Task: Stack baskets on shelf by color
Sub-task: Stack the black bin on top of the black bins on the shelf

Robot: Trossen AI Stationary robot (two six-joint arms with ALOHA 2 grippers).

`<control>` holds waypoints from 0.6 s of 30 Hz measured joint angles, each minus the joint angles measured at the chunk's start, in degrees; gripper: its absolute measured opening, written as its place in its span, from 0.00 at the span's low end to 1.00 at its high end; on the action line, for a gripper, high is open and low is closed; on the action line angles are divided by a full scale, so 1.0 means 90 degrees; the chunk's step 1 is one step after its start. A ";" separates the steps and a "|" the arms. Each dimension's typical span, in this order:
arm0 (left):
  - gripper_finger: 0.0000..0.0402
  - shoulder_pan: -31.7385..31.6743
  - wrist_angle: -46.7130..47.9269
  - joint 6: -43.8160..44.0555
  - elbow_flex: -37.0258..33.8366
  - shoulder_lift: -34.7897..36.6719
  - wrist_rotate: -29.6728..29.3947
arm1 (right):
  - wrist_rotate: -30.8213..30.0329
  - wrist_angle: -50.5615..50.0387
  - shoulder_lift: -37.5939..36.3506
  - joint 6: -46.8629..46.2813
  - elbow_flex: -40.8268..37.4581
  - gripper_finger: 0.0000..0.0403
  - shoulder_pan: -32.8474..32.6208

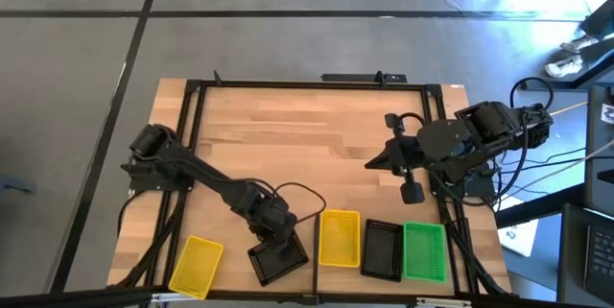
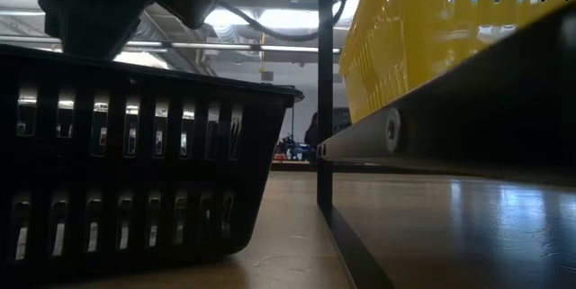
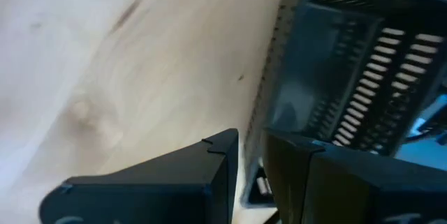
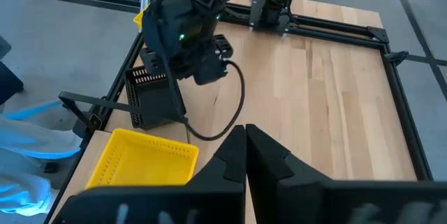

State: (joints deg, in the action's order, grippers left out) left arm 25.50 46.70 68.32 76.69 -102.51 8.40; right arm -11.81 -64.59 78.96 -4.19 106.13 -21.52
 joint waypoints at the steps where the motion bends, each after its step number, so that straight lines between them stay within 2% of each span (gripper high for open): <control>1: 0.14 0.0000 -0.0106 -0.0004 -0.0001 -0.0039 0.0020 | 0.0002 0.0000 0.0000 0.0000 0.0000 0.00 0.0000; 11: 0.14 0.0079 -0.0518 0.0001 0.0000 -0.0053 -0.0150 | 0.0005 -0.0056 0.0000 -0.0002 0.0000 0.00 0.0002; 18: 0.14 0.0181 -0.0846 -0.0010 0.0015 -0.0351 -0.0151 | 0.0004 -0.0077 0.0002 -0.0008 0.0000 0.00 0.0002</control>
State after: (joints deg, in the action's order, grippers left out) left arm 27.13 39.09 68.23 76.82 -105.67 7.04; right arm -11.78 -65.29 78.97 -4.26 106.13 -21.50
